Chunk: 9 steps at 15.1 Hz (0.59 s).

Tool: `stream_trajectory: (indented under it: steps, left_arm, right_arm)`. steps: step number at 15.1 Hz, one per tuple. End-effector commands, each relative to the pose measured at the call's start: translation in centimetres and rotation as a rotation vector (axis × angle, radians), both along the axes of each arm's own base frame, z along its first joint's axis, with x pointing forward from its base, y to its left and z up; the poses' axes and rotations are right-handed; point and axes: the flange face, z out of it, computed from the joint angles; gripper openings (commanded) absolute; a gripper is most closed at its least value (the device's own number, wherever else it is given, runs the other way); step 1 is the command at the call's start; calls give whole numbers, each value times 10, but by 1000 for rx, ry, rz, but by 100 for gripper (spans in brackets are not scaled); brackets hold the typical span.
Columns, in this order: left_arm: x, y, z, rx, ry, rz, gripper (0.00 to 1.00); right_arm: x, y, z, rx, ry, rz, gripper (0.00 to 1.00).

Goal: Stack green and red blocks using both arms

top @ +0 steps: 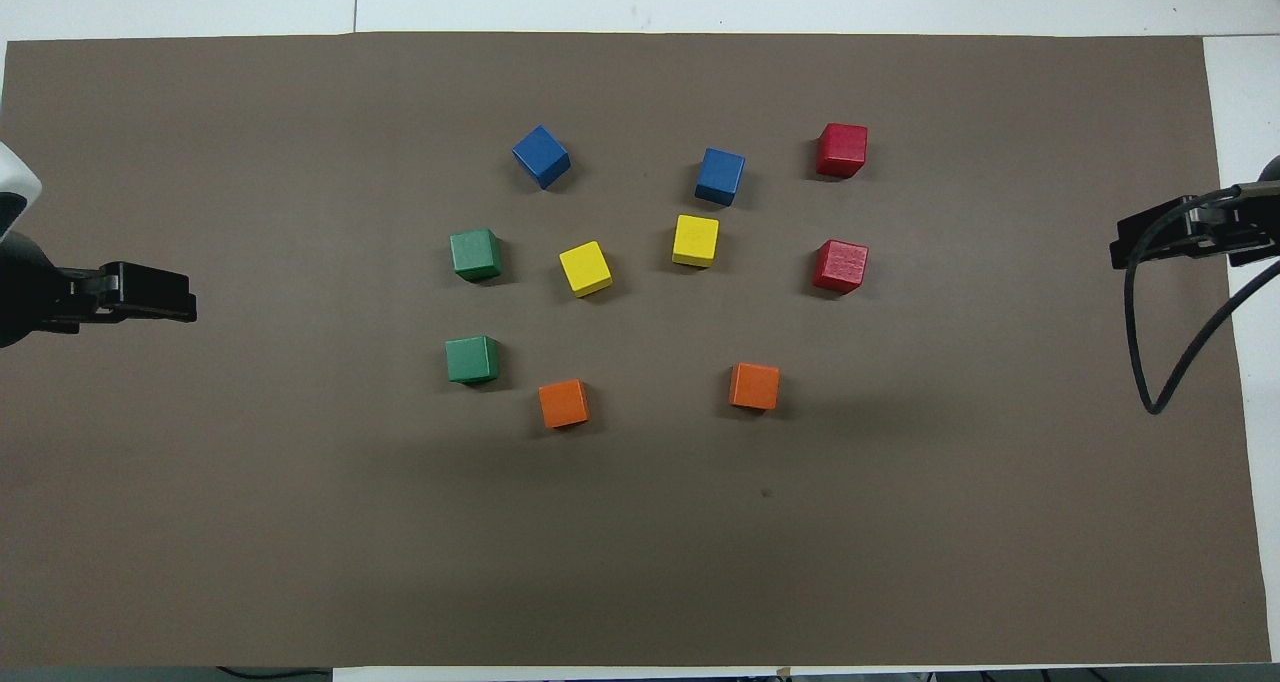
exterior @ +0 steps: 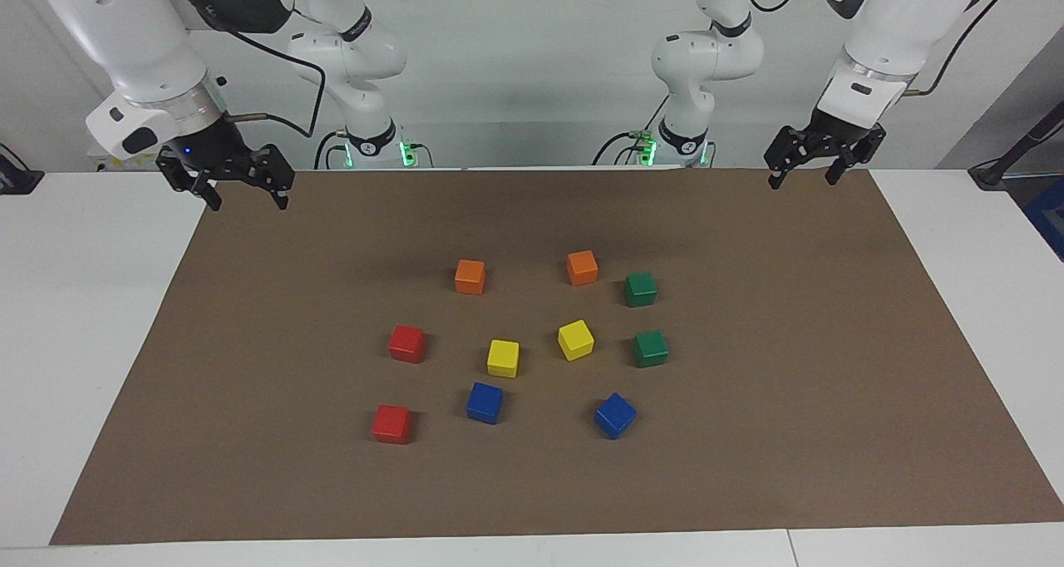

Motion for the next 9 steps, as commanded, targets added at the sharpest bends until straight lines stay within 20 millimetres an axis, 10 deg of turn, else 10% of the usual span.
stream_trajectory:
  steps: [1,9]
  left_arm:
    - [-2,1,2,22,-15,-21,100]
    - [4,-6,1,10,-73,5,100]
  right_arm:
    - [-9,-1,1,-16,6,1,100]
    - [-9,0,1,-13,3,17,100]
